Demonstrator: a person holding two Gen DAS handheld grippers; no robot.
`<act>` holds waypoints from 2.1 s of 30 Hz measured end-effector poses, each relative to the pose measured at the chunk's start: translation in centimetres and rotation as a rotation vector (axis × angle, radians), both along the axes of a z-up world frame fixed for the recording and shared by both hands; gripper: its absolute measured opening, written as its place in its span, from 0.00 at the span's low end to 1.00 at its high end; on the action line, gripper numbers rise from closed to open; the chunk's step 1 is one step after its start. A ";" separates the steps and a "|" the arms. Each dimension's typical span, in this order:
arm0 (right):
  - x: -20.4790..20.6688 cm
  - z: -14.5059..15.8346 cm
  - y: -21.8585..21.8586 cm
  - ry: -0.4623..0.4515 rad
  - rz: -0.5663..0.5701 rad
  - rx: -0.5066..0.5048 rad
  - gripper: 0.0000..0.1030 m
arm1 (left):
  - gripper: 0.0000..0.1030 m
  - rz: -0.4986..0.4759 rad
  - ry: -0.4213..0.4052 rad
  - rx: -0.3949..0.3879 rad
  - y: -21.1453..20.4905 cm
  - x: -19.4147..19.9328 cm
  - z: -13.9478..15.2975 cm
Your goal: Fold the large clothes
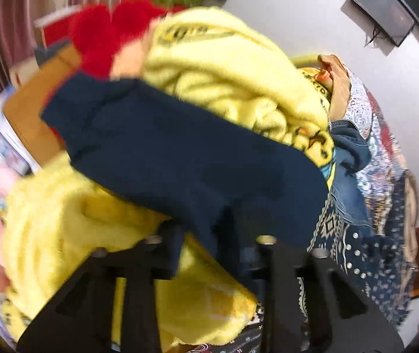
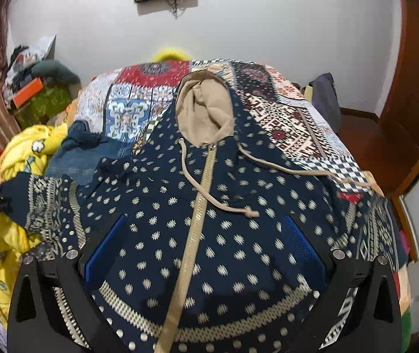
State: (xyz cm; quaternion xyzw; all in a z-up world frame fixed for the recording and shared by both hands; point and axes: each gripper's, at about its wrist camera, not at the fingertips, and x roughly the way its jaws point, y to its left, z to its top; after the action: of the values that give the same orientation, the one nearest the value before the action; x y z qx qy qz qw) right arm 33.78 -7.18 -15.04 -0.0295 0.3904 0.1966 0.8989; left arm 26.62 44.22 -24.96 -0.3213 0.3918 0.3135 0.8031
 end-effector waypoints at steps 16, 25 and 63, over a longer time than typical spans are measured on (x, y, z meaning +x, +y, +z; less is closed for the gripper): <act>-2.3 2.3 -8.2 -0.019 -0.090 0.040 1.00 | 0.08 -0.532 -0.243 0.326 -21.4 9.8 16.0; -3.4 1.8 -10.5 -0.038 -0.073 -0.026 1.00 | 0.08 -0.858 -0.096 0.232 -36.9 14.7 8.8; -0.1 -6.3 18.5 0.014 0.467 -0.318 0.83 | 0.60 -0.698 0.091 0.073 -19.6 3.5 -0.9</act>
State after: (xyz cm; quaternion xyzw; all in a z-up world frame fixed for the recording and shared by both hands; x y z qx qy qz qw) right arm 33.66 11.30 -21.33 -0.2579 0.4053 0.3350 0.8106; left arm 30.09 24.61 -25.81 -0.1245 0.5020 0.0479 0.8545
